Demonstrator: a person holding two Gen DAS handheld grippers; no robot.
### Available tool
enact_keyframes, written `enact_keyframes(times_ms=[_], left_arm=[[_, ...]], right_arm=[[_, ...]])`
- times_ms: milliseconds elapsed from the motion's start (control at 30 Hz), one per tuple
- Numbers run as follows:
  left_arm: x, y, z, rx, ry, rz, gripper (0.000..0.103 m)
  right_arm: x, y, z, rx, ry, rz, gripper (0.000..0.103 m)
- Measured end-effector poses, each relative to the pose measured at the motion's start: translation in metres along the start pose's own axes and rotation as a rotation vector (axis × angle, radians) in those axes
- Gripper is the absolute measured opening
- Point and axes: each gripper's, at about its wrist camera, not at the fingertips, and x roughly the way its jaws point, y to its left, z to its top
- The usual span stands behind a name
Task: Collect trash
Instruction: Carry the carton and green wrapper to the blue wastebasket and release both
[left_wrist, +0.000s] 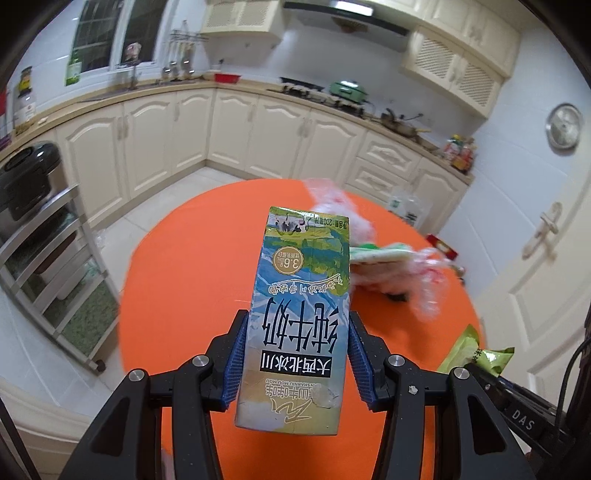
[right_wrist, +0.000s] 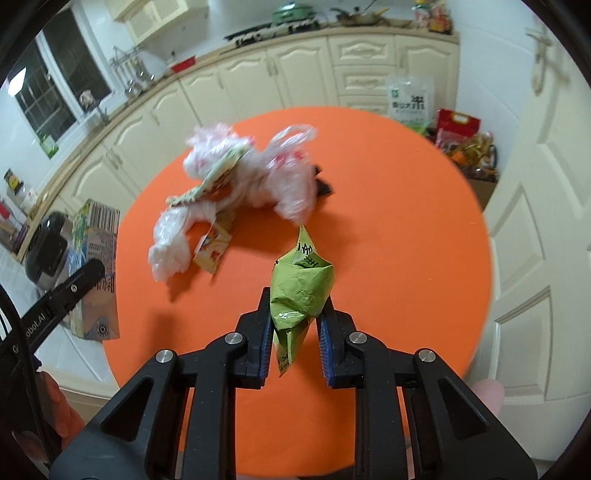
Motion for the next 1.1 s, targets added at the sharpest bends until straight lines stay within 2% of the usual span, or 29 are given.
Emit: enact_keyframes(times_ms=[267, 500, 700, 800, 933, 1100], left_arm=[[-0.02, -0.072, -0.024, 0.16, 0.001, -0.145, 0.046], [-0.013, -0.16, -0.062, 0.35, 0.087, -0.291, 0.047], [0.008, -0.224, -0.081, 0.49, 0.175, -0.374, 0.047], [0.03, -0.253, -0.084, 0.533, 0.225, -0.39, 0.047], [0.076, -0.282, -0.064, 0.578, 0.287, -0.385, 0.047], [0.118, -0.324, -0.064, 0.606, 0.363, -0.366, 0.049]], right_arm=[[-0.044, -0.084, -0.013, 0.181, -0.08, -0.082, 0.021], [-0.069, -0.155, -0.034, 0.31, -0.114, -0.202, 0.021], [-0.085, -0.21, -0.05, 0.41, -0.113, -0.297, 0.021], [-0.084, -0.235, -0.053, 0.45, -0.096, -0.332, 0.021], [-0.079, -0.259, -0.055, 0.48, -0.073, -0.355, 0.021], [-0.07, -0.283, -0.057, 0.505, -0.047, -0.352, 0.021]])
